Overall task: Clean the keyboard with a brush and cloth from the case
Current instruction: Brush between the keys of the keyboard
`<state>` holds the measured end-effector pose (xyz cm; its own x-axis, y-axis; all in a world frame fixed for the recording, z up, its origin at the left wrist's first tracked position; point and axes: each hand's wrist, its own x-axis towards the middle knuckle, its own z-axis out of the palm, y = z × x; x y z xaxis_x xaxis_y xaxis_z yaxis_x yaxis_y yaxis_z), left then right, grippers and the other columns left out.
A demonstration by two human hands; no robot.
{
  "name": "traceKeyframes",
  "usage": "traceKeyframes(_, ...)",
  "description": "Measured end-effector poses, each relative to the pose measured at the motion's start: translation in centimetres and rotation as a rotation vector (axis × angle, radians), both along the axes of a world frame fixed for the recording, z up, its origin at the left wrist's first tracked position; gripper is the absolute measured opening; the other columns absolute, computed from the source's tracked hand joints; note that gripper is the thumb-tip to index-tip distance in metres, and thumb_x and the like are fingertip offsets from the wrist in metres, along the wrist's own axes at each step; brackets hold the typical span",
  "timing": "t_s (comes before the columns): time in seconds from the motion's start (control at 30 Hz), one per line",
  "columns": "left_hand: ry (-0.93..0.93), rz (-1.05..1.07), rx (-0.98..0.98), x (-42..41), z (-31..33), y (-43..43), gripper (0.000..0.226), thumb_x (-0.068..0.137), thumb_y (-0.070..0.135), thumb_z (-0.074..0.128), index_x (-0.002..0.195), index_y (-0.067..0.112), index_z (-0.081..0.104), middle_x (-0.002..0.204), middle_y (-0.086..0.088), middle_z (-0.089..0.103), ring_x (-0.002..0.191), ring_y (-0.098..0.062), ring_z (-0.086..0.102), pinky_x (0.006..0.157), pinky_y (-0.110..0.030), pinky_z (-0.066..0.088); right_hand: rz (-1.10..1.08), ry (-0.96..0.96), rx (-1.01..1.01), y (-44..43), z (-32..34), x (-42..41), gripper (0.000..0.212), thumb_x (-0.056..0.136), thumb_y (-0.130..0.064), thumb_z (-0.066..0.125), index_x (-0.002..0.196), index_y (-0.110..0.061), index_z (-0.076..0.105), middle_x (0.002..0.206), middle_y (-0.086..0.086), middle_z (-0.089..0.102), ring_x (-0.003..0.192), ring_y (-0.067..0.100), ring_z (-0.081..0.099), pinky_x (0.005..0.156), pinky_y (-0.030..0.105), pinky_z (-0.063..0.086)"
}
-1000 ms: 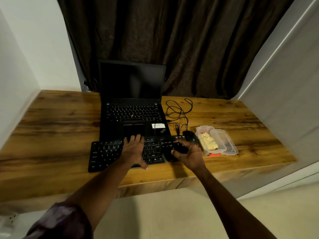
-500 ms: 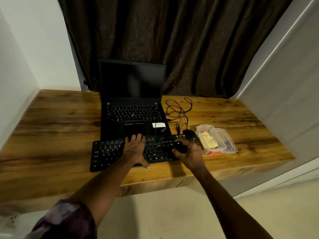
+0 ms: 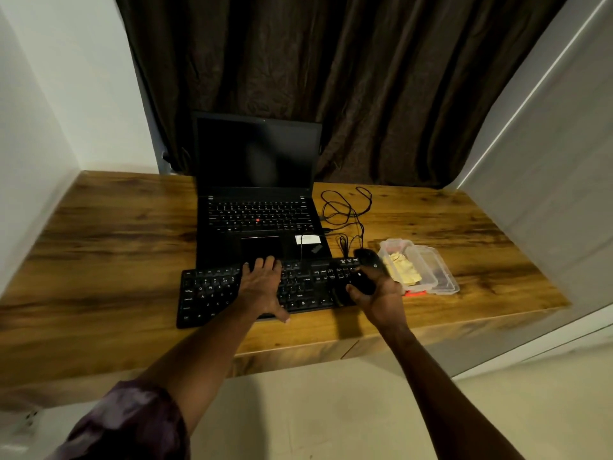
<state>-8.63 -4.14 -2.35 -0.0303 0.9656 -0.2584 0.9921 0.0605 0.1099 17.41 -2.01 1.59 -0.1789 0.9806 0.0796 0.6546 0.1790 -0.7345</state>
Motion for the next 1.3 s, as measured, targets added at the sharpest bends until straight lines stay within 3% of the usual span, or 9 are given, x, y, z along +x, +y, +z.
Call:
traceKeyframes(0.07, 0.008, -0.003, -0.004, 0.0, 0.1, 0.0, 0.142, 0.051, 0.073, 0.082, 0.157, 0.009, 0.013, 0.156, -0.008, 0.020, 0.143, -0.030, 0.022, 0.119, -0.055, 0.020, 0.051, 0.023, -0.014, -0.4, -0.1, -1.2, 0.044, 0.082, -0.026, 0.078, 0.123, -0.026, 0.063, 0.120, 0.002, 0.064, 0.110, 0.014, 0.061, 0.092, 0.034, 0.057)
traceKeyframes(0.2, 0.007, 0.004, -0.021, 0.1, 0.2, 0.0, 0.143, 0.051, 0.072, 0.083, 0.158, 0.009, 0.012, 0.156, -0.008, 0.019, 0.143, -0.030, 0.021, 0.119, -0.055, 0.021, 0.093, 0.085, -0.060, -0.7, 0.0, -2.1, 0.040, 0.082, -0.013, 0.077, 0.120, -0.016, 0.064, 0.113, -0.007, 0.060, 0.101, 0.000, 0.059, 0.085, 0.013, 0.053)
traceKeyframes(0.3, 0.009, 0.005, -0.036, 0.2, 0.4, 0.1, 0.144, 0.051, 0.072, 0.083, 0.158, 0.009, 0.010, 0.157, -0.008, 0.018, 0.144, -0.031, 0.019, 0.120, -0.055, 0.020, 0.040, 0.107, -0.075, -0.4, -0.2, -0.8, 0.041, 0.081, -0.014, 0.079, 0.120, -0.012, 0.065, 0.117, 0.003, 0.066, 0.109, 0.014, 0.063, 0.090, 0.028, 0.057)
traceKeyframes(0.53, 0.010, 0.009, -0.024, 0.3, 0.5, 0.0, 0.143, 0.051, 0.071, 0.084, 0.157, 0.008, 0.012, 0.157, -0.008, 0.019, 0.144, -0.031, 0.020, 0.119, -0.056, 0.020, -0.048, 0.046, 0.020, -0.2, -0.5, 1.4, 0.042, 0.082, -0.024, 0.078, 0.121, -0.025, 0.063, 0.116, 0.004, 0.069, 0.108, 0.018, 0.066, 0.089, 0.038, 0.059)
traceKeyframes(0.67, 0.020, 0.012, -0.035, 0.4, 0.4, 0.1, 0.143, 0.051, 0.072, 0.083, 0.157, 0.009, 0.010, 0.158, -0.008, 0.017, 0.145, -0.031, 0.019, 0.120, -0.055, 0.017, 0.026, 0.093, 0.009, -1.3, -0.5, -0.5, 0.035, 0.083, -0.011, 0.077, 0.113, -0.022, 0.062, 0.103, -0.023, 0.055, 0.098, -0.008, 0.058, 0.083, 0.005, 0.049)
traceKeyframes(0.73, 0.026, 0.015, -0.037, 0.4, 0.4, 0.1, 0.143, 0.052, 0.072, 0.083, 0.158, 0.009, 0.009, 0.159, -0.008, 0.016, 0.146, -0.031, 0.017, 0.121, -0.055, 0.016, 0.053, 0.117, -0.001, -1.3, -0.7, -0.7, 0.035, 0.083, -0.009, 0.077, 0.107, -0.028, 0.060, 0.101, -0.028, 0.050, 0.093, -0.014, 0.053, 0.079, 0.000, 0.045)
traceKeyframes(1.03, 0.036, 0.025, -0.027, 0.5, 0.3, 0.0, 0.144, 0.053, 0.072, 0.082, 0.158, 0.010, 0.006, 0.160, -0.008, 0.015, 0.146, -0.031, 0.017, 0.122, -0.054, 0.014, -0.054, 0.117, 0.024, 0.4, -1.2, 3.0, 0.044, 0.083, -0.022, 0.077, 0.124, -0.025, 0.062, 0.122, 0.005, 0.067, 0.114, 0.019, 0.063, 0.093, 0.042, 0.057)
traceKeyframes(1.2, 0.043, 0.027, -0.034, 0.8, 0.3, -0.2, 0.143, 0.057, 0.069, 0.082, 0.158, 0.008, 0.002, 0.162, -0.009, 0.011, 0.149, -0.031, 0.014, 0.122, -0.054, 0.013, -0.026, 0.112, 0.044, -0.2, -1.4, 1.9, 0.042, 0.083, -0.020, 0.077, 0.122, -0.023, 0.063, 0.118, -0.002, 0.065, 0.108, 0.009, 0.062, 0.082, 0.008, 0.051)
traceKeyframes(1.3, 0.040, 0.033, -0.031, 0.9, 0.2, -0.4, 0.142, 0.058, 0.069, 0.082, 0.158, 0.008, 0.001, 0.163, -0.008, 0.010, 0.149, -0.031, 0.013, 0.122, -0.053, 0.013, 0.046, 0.139, 0.023, -0.9, -1.4, 0.6, 0.038, 0.083, -0.019, 0.077, 0.115, -0.033, 0.061, 0.105, -0.018, 0.061, 0.100, -0.001, 0.061, 0.082, 0.010, 0.051)
